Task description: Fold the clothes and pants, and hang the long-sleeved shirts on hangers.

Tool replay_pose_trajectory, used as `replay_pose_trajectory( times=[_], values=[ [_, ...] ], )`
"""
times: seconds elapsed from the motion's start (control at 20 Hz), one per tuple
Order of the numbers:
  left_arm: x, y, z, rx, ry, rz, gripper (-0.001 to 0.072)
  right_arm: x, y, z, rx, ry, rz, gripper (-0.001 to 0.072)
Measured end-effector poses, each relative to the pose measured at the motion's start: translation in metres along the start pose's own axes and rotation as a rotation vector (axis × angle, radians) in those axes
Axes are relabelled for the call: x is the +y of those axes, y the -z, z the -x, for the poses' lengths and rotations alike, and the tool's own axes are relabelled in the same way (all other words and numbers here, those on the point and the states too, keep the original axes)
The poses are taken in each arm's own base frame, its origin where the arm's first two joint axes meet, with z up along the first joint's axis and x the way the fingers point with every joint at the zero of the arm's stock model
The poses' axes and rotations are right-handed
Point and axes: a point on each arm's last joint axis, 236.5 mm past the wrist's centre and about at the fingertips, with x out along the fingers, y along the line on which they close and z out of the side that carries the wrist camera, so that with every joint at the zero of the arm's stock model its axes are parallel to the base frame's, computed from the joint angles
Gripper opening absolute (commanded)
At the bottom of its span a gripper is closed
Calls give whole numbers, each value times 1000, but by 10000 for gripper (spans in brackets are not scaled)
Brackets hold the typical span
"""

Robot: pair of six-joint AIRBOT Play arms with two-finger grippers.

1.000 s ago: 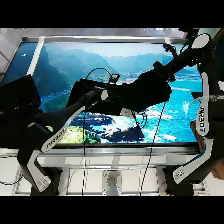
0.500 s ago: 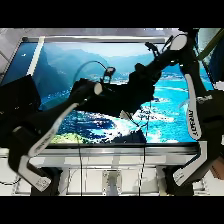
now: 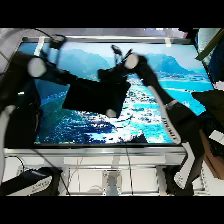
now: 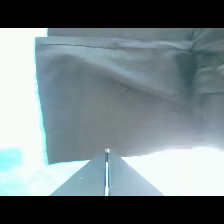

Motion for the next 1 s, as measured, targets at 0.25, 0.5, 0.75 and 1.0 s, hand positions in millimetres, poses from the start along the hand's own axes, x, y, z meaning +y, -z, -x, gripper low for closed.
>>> replay_pose_trajectory(
  times=[0.25,0.5,0.75,1.0],
  values=[
    [48,11,46,-35,-87,82,7,67,-16,-30,-206,-100,196,550],
    [67,23,53,-16,-123,121,7,-4,-11,5,-44,46,279,553],
    [70,27,54,-6,-129,130,7,-121,1,50,129,150,27,707],
    [69,27,53,-4,-124,134,6,-140,40,10,263,-91,-313,708]
  ],
)
